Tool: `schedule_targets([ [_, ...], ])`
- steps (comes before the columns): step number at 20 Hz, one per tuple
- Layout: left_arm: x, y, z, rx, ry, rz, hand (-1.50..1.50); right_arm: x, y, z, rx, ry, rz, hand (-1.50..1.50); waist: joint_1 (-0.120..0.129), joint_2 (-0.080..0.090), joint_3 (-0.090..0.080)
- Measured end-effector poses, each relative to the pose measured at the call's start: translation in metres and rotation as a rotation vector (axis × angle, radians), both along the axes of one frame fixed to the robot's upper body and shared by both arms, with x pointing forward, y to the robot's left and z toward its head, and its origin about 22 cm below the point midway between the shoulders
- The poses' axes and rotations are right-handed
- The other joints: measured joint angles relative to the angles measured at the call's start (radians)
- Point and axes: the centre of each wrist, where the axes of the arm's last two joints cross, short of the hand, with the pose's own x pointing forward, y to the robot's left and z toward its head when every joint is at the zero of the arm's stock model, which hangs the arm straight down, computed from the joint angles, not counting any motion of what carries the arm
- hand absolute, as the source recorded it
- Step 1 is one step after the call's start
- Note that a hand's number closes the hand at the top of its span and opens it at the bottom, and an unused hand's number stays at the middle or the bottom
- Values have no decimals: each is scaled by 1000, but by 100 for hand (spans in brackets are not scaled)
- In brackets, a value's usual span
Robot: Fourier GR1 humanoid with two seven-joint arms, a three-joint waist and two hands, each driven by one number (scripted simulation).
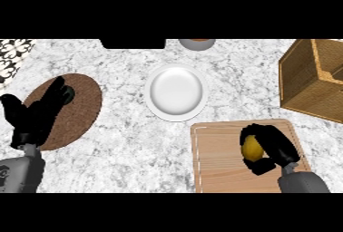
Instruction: Pick the lemon from the cutting board and place it in the basket
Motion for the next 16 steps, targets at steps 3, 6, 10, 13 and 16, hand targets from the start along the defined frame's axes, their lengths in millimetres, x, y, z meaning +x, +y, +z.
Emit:
schedule_targets([
  [3, 3, -3, 0, -3, -3, 10, 0, -22, 39, -1, -6, 6, -5, 150, -9, -2, -2],
  [6, 0, -1, 0, -5, -3, 8, 0, -53, 77, -4, -4, 17, -21, 150, -10, -2, 0],
  [10, -1, 4, -3, -6, -2, 3, 0, -82, 107, 5, 46, 31, -43, 150, -8, 2, 4],
  [13, 2, 1, -3, -6, 0, 6, 0, -95, 120, 18, 197, 13, -55, 150, -11, 4, 7],
  [16, 3, 6, -2, -8, 5, 9, 0, -104, 128, 40, 374, -52, -55, 150, -13, 4, 8],
])
